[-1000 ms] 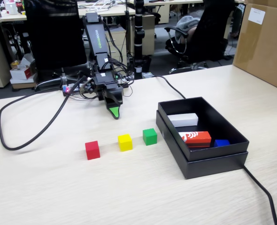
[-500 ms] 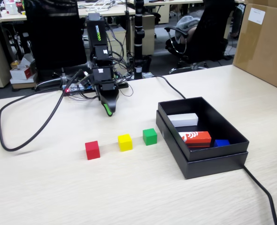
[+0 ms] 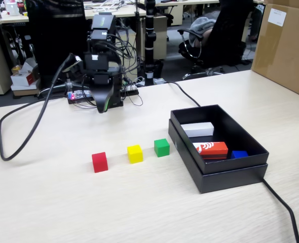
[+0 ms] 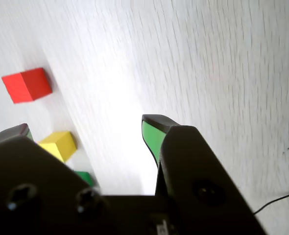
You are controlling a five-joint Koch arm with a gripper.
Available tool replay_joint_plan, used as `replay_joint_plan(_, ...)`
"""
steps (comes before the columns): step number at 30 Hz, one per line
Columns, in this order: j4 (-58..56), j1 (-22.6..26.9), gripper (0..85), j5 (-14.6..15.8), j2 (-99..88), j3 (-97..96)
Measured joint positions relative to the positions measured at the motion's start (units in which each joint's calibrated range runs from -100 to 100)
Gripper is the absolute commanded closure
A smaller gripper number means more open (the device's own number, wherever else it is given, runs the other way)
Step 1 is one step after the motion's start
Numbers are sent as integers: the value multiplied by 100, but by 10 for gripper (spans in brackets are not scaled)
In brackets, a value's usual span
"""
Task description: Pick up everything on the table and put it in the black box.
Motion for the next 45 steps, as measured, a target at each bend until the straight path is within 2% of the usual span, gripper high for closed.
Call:
replay_joint_plan(5,-8,-259,408,-127,1489,876)
replay_joint_plan(14,-8,-264,402,-269,4388,3177)
replay_joint_plan(20,-8,-220,384,-440,5657,3870)
replay_joint_plan(28,-8,-98,366,-703,6110,3953)
replay_joint_plan(45,0,-20,387,-737,7534,4537)
